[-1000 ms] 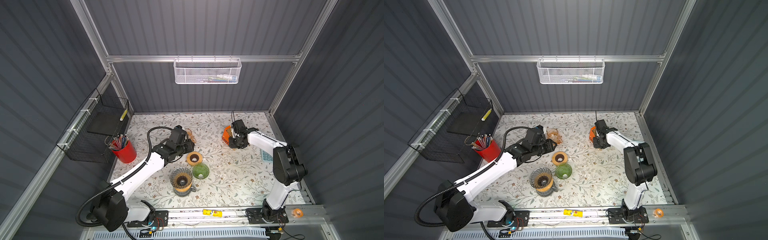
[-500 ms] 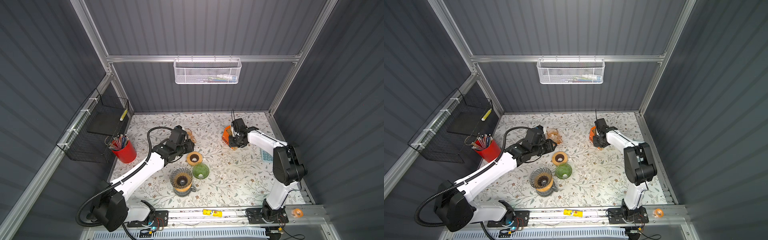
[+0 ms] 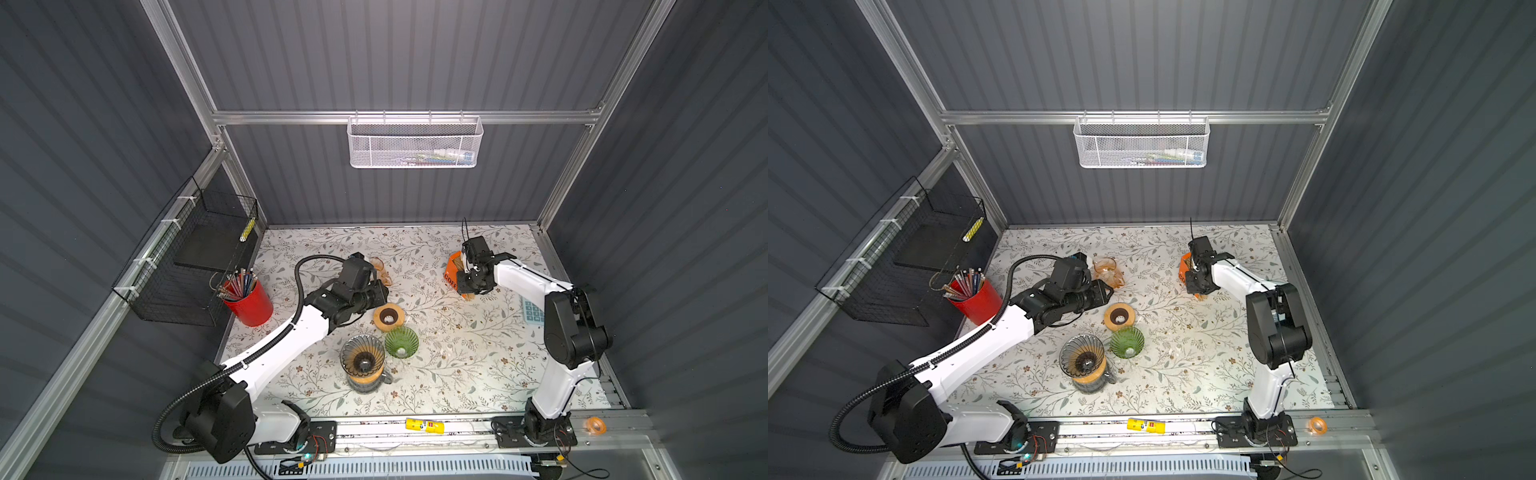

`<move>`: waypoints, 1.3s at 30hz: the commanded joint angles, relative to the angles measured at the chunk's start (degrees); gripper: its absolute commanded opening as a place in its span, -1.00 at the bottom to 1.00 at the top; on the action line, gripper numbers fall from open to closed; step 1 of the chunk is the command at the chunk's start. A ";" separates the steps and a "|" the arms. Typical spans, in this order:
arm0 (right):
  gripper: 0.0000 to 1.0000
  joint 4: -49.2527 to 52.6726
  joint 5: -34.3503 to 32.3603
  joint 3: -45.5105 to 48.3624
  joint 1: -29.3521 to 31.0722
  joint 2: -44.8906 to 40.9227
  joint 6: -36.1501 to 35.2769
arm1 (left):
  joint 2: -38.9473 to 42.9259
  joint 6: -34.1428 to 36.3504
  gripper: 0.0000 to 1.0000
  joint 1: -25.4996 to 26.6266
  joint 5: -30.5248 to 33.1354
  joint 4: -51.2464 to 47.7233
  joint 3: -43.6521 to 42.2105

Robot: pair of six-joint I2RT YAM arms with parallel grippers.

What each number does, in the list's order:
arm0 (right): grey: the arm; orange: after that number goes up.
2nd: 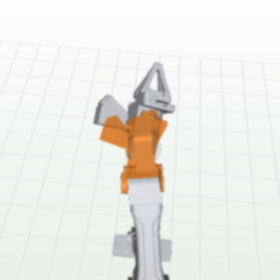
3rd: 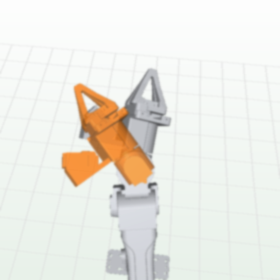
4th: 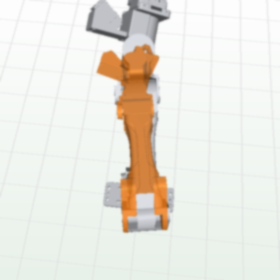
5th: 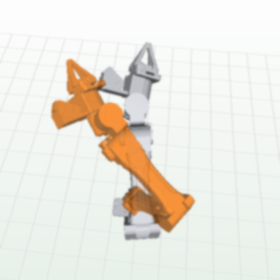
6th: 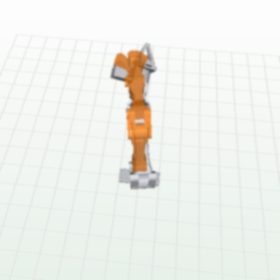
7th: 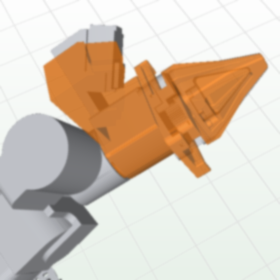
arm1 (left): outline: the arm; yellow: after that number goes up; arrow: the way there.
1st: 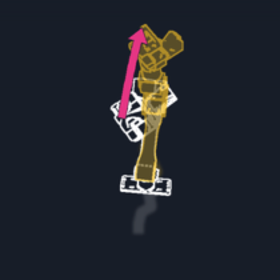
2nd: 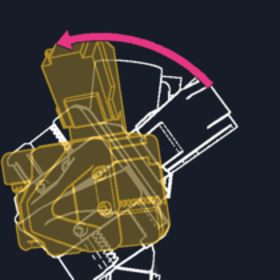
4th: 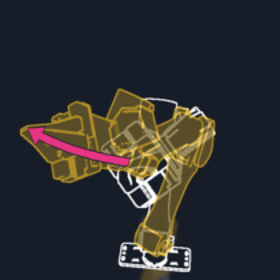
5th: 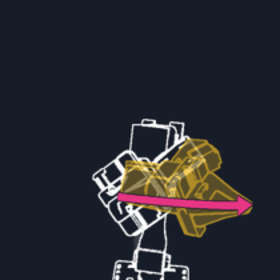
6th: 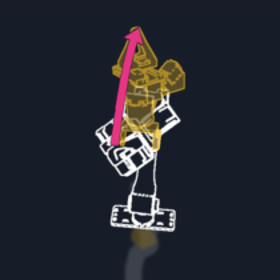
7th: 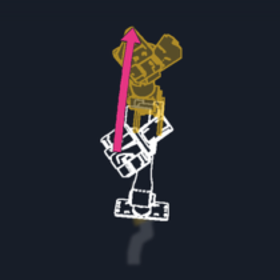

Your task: Place the coffee filter in the dripper

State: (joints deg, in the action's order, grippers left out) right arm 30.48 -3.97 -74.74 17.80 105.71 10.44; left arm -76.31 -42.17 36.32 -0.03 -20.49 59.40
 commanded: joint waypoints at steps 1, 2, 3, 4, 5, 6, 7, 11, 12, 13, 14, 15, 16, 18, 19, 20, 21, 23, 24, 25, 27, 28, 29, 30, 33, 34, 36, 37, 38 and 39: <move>-1.00 1.42 -0.71 0.10 0.21 -1.94 0.37 | 1.45 0.12 -0.29 -0.02 0.03 -0.16 -0.33; -1.00 1.45 -0.65 0.36 0.22 -2.45 0.37 | 1.59 0.11 -0.29 -0.02 0.03 -0.16 -0.35; -1.00 1.71 -0.68 0.51 0.23 -3.03 0.47 | 1.61 0.16 -0.29 -0.02 0.03 -0.11 -0.45; -1.00 1.88 -0.77 0.81 0.27 -3.58 0.51 | 1.69 0.16 -0.29 -0.02 0.08 -0.08 -0.54; -1.00 1.99 -0.82 0.96 0.30 -4.15 0.46 | 1.78 0.16 -0.29 -0.02 0.11 -0.14 -0.51; -1.00 2.20 -0.78 1.26 0.26 -4.61 0.46 | 1.87 0.20 -0.29 -0.02 0.11 -0.08 -0.60; -1.00 2.43 -0.86 1.50 0.30 -5.13 0.54 | 1.96 0.22 -0.29 -0.02 0.16 -0.08 -0.77; -1.00 2.96 -0.75 2.54 0.37 -6.49 0.72 | 2.29 0.21 -0.29 -0.02 0.20 -0.08 -0.85; -1.00 3.05 -0.70 2.80 0.39 -6.73 0.81 | 2.39 0.22 -0.29 -0.02 0.16 -0.08 -0.92; -1.00 3.03 -0.69 3.09 0.39 -7.07 0.86 | 2.48 0.21 -0.28 -0.02 0.14 -0.08 -0.93; -1.00 3.14 -0.68 3.32 0.48 -7.36 0.97 | 2.62 0.14 -0.29 -0.02 0.12 -0.08 -0.95; -1.00 3.26 -0.69 3.59 0.48 -7.61 1.07 | 2.74 0.15 -0.29 -0.02 0.19 -0.08 -1.06; -1.00 3.35 -0.69 3.84 0.56 -7.96 1.25 | 2.90 0.16 -0.29 -0.02 0.12 -0.08 -1.13; -1.00 3.52 -0.45 4.30 0.74 -8.41 1.42 | 3.17 0.03 -0.28 -0.02 0.12 -0.08 -1.26; -1.00 3.67 -0.51 4.57 0.82 -8.61 1.51 | 3.27 0.09 -0.29 -0.02 0.12 -0.08 -1.22; -1.00 3.69 -0.53 4.85 0.98 -8.80 1.60 | 3.36 0.07 -0.29 -0.02 0.12 -0.08 -1.30; -1.00 3.77 -0.55 5.11 1.09 -9.11 1.73 | 3.45 0.02 -0.28 -0.02 0.08 -0.08 -1.35; -1.00 3.89 -0.48 5.63 1.36 -9.45 1.96 | 3.69 0.00 -0.29 -0.02 0.10 -0.08 -1.52; -1.00 3.97 -0.42 5.77 1.48 -9.71 2.04 | 3.80 0.07 -0.29 -0.02 0.12 -0.05 -1.61; -1.00 4.10 -0.43 6.03 1.68 -9.81 2.10 | 3.97 0.05 -0.29 -0.02 0.12 -0.08 -1.65; -1.00 3.85 -0.45 6.45 1.82 -10.04 2.04 | 4.23 -0.04 -0.29 -0.02 0.12 -0.08 -1.79; -1.00 3.86 -0.43 6.46 1.97 -10.04 2.10 | 4.33 -0.01 -0.29 -0.06 0.11 -0.08 -1.83; -1.00 3.81 -0.43 6.57 1.97 -9.91 2.05 | 4.41 -0.06 -0.29 -0.02 0.11 -0.07 -1.94; -1.00 3.66 -0.50 6.64 1.97 -9.82 2.11 | 4.57 0.00 -0.29 -0.02 0.05 -0.16 -1.92; -0.86 3.19 -0.50 6.65 1.93 -9.57 2.09 | 4.85 0.03 -0.29 -0.02 0.11 -0.24 -2.11; -0.77 3.16 -0.52 6.42 1.97 -9.35 2.13 | 4.92 0.06 -0.28 -0.02 0.09 -0.25 -2.10; -0.64 3.09 -0.55 6.04 1.95 -8.98 2.13 | 5.02 0.05 -0.29 -0.02 0.04 -0.34 -2.22; -0.58 3.06 -0.67 5.81 1.92 -8.78 2.13 | 5.01 0.07 -0.28 -0.02 0.03 -0.34 -2.20; -0.54 3.09 -0.69 5.54 1.97 -8.54 2.13 | 5.08 0.07 -0.29 -0.02 0.03 -0.34 -2.22; -0.51 3.13 -0.64 5.19 1.96 -8.34 2.13 | 5.19 0.13 -0.28 -0.02 0.03 -0.32 -2.22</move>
State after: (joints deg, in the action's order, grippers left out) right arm 33.01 -4.34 -68.88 19.55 96.95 12.45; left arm -72.47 -42.17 36.32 -0.03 -20.51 58.37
